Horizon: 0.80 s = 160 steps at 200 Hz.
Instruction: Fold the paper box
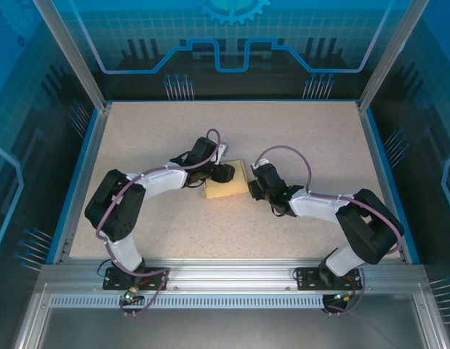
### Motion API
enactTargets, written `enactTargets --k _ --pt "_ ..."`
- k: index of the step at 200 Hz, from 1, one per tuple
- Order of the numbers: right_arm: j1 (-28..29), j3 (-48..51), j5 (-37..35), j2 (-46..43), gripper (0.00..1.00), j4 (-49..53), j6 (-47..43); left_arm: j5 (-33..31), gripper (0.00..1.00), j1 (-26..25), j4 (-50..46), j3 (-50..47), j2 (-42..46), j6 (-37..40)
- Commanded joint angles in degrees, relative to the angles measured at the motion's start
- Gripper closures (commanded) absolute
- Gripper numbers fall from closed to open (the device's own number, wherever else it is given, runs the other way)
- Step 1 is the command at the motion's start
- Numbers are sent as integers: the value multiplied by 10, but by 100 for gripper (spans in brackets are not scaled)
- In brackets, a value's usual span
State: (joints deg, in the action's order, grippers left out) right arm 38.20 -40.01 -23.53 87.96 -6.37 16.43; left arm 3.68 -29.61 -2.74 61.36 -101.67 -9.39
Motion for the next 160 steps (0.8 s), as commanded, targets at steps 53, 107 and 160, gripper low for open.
enactTargets --k 53,107,160 --pt "-1 5 -11 -32 50 37 -18 66 30 30 -28 53 -51 -26" --pt "-1 14 -6 -59 50 65 -27 65 29 36 -34 67 -60 -17" --pt "-1 19 27 -69 49 82 -36 91 29 35 -3 53 -24 -23"
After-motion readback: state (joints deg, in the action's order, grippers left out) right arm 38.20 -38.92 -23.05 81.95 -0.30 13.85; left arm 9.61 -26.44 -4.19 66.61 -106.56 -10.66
